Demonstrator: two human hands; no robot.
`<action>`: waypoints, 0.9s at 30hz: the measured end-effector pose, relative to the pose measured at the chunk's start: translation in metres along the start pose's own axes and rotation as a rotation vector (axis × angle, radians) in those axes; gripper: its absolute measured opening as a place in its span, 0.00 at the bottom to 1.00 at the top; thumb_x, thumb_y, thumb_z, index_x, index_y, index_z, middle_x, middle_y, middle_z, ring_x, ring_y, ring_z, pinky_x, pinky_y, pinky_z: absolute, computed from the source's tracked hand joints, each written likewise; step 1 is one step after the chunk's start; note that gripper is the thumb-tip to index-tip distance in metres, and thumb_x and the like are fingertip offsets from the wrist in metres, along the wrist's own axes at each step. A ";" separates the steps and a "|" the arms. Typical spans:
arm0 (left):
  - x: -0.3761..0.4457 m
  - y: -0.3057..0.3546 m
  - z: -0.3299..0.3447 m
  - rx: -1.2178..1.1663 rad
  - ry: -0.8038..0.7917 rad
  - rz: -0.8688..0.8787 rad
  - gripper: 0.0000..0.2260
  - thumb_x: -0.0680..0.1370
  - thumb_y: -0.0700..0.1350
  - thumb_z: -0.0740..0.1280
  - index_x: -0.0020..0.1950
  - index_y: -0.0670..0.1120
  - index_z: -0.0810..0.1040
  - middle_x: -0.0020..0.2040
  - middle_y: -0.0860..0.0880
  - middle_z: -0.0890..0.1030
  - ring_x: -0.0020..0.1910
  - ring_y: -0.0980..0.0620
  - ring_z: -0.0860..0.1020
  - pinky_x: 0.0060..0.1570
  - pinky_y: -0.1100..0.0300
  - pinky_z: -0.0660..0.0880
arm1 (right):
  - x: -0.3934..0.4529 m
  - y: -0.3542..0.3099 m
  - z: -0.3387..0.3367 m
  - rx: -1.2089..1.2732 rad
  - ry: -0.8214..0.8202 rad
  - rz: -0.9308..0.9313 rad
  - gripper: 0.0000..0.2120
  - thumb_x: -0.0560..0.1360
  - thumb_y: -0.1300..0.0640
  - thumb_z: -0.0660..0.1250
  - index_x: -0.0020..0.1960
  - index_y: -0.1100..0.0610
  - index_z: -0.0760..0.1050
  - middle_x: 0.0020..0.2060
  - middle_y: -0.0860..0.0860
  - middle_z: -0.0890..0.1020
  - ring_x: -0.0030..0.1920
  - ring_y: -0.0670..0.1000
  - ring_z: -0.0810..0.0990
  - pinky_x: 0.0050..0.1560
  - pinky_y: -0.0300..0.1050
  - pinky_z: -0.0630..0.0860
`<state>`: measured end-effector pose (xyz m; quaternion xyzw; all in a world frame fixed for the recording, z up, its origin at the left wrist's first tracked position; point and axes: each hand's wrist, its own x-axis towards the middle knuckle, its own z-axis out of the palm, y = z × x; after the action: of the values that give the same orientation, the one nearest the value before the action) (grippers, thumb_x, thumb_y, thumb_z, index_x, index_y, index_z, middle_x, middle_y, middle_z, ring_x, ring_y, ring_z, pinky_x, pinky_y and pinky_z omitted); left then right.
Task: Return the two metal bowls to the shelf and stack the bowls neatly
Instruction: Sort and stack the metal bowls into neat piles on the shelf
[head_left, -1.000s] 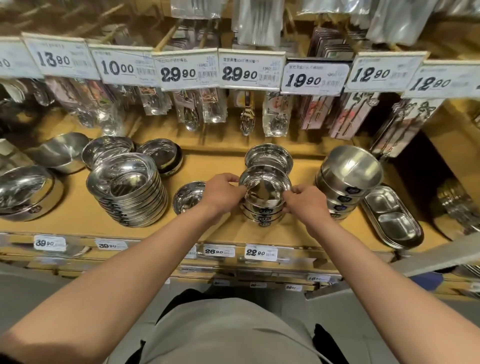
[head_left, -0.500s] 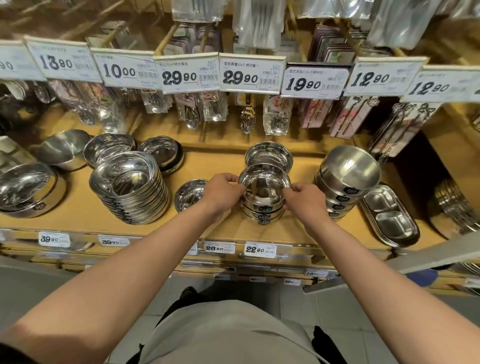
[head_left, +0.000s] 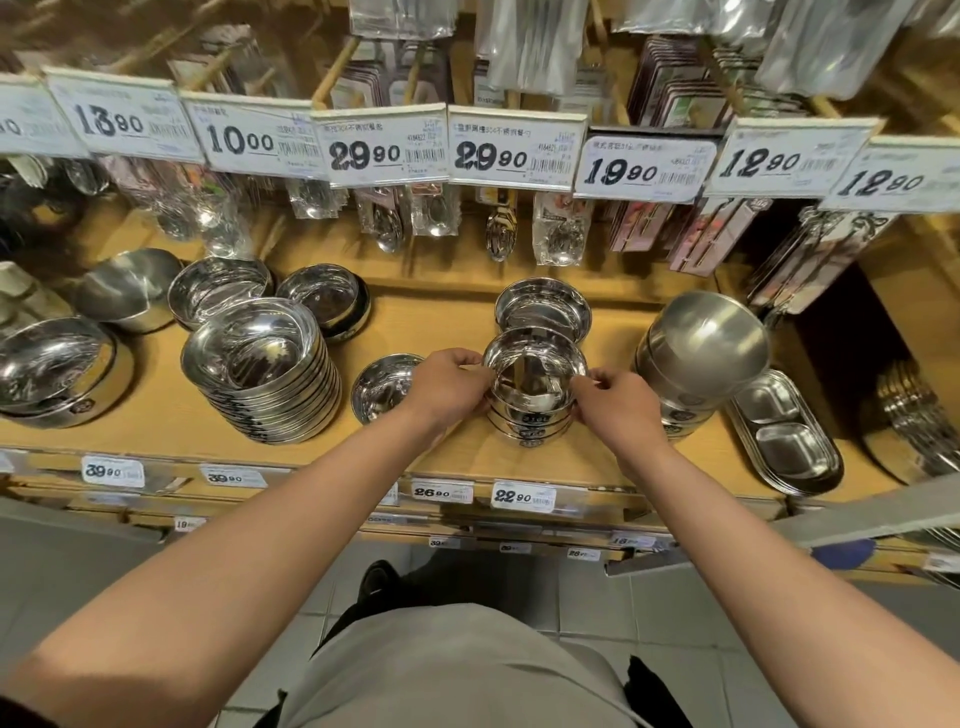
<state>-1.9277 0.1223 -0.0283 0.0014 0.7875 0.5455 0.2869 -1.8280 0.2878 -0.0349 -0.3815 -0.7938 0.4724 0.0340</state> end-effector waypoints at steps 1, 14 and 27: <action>-0.003 -0.002 -0.004 0.024 0.007 0.015 0.06 0.79 0.43 0.69 0.55 0.45 0.83 0.51 0.42 0.86 0.49 0.44 0.83 0.57 0.45 0.81 | -0.003 0.000 -0.002 0.001 0.026 -0.025 0.16 0.78 0.53 0.64 0.47 0.66 0.81 0.41 0.64 0.85 0.46 0.64 0.83 0.51 0.59 0.80; -0.019 -0.101 -0.092 -0.067 0.368 -0.192 0.08 0.81 0.45 0.67 0.58 0.43 0.80 0.51 0.44 0.84 0.50 0.41 0.82 0.58 0.39 0.79 | -0.081 0.043 0.031 0.185 -0.104 -0.001 0.06 0.80 0.50 0.64 0.53 0.46 0.79 0.42 0.43 0.84 0.47 0.47 0.82 0.45 0.42 0.74; -0.039 -0.068 -0.078 -0.359 0.119 -0.351 0.22 0.79 0.32 0.67 0.72 0.40 0.66 0.54 0.35 0.82 0.45 0.40 0.84 0.35 0.55 0.82 | -0.097 0.011 0.054 0.163 -0.385 0.027 0.18 0.81 0.49 0.66 0.69 0.52 0.75 0.51 0.45 0.82 0.50 0.45 0.84 0.55 0.46 0.83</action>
<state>-1.9092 0.0155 -0.0507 -0.2181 0.6818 0.6175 0.3260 -1.7753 0.1894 -0.0439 -0.2908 -0.7396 0.5997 -0.0940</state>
